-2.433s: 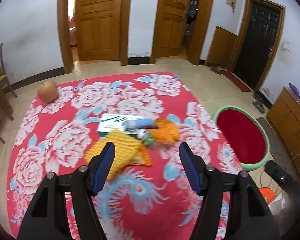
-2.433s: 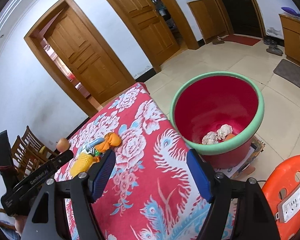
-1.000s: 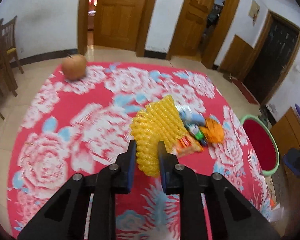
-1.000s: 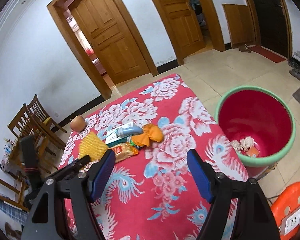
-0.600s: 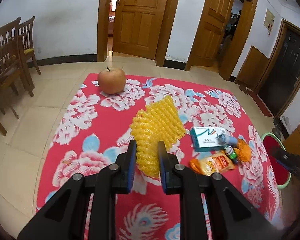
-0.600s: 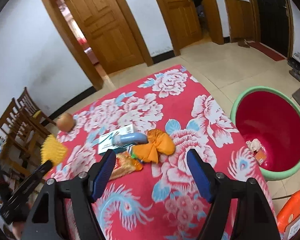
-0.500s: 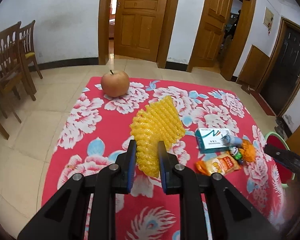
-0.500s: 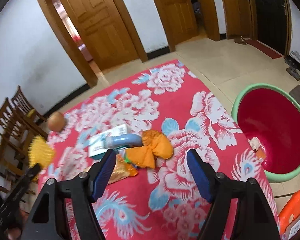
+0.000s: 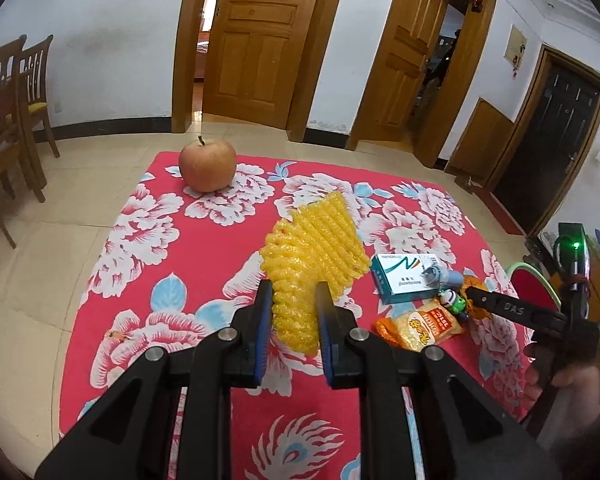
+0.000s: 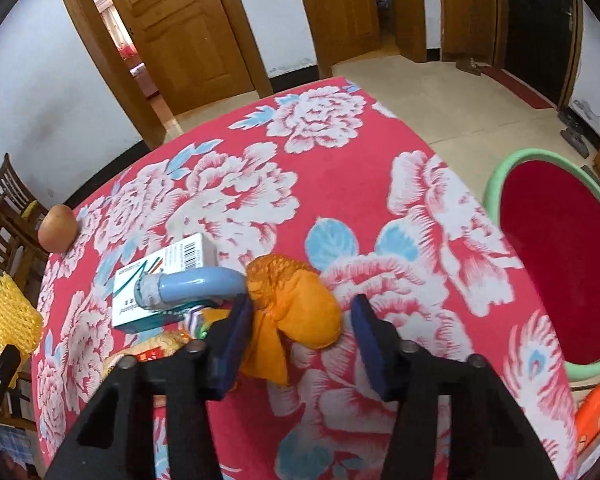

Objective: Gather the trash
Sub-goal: 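Grasp the orange cloth with the right gripper while the left holds the net, then carry the orange cloth and foam net in both grippers over the red bucket, then open the right gripper to drop the orange cloth while the left releases the net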

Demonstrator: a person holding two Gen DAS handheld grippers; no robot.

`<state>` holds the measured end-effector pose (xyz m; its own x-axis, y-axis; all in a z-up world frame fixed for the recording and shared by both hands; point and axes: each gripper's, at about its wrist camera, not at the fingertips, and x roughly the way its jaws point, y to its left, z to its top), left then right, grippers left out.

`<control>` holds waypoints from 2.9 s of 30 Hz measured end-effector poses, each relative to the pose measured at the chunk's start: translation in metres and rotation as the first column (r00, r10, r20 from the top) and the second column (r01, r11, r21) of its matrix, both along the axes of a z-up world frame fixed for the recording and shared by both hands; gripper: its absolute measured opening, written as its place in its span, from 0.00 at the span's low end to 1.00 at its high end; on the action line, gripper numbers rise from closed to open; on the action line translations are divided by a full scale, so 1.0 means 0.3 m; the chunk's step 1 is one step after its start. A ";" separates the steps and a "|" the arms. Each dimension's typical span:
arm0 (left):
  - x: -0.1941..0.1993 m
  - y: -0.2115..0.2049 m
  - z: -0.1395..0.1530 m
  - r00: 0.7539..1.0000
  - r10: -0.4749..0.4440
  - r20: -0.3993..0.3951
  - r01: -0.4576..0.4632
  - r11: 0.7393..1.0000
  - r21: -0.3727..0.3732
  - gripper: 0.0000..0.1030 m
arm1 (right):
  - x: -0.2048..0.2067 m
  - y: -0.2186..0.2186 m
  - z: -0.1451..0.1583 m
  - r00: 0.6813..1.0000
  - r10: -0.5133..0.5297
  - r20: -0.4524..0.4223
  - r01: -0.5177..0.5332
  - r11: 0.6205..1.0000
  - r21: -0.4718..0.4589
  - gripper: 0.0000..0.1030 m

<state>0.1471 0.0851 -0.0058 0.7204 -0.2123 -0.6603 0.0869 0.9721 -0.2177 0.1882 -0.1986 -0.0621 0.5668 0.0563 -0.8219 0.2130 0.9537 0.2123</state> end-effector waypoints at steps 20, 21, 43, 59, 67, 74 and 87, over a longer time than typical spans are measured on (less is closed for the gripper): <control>-0.102 -0.100 0.077 1.000 -0.017 0.000 0.017 0.999 -0.038 0.19 | -0.199 -0.070 0.164 0.983 0.046 0.176 -0.058 0.997 0.060 0.18; -0.106 -0.110 0.079 1.000 -0.022 -0.002 0.022 0.999 -0.040 0.19 | -0.212 -0.076 0.172 0.982 0.046 0.185 -0.058 0.996 0.063 0.18; -0.134 -0.452 0.132 0.979 -0.203 -0.006 0.203 0.979 -0.020 0.19 | -0.499 -0.442 0.244 0.939 -0.179 0.293 0.168 0.984 0.063 0.19; -0.120 -0.751 0.101 0.937 -0.347 -0.048 0.347 0.938 0.004 0.19 | -0.548 -0.706 0.129 0.897 -0.381 0.224 0.367 0.924 0.106 0.22; -0.101 -0.865 0.078 0.914 -0.401 -0.062 0.403 0.915 0.022 0.19 | -0.556 -0.771 0.092 0.879 -0.429 0.207 0.412 0.903 0.122 0.26; -0.094 -0.934 0.052 0.898 -0.432 -0.085 0.436 0.899 0.030 0.19 | -0.574 -0.799 0.088 0.865 -0.454 0.214 0.430 0.890 0.148 0.38; -0.094 -1.110 0.002 0.848 -0.517 -0.114 0.525 0.849 0.059 0.20 | -0.652 -0.810 0.129 0.831 -0.497 0.251 0.456 0.866 0.208 0.60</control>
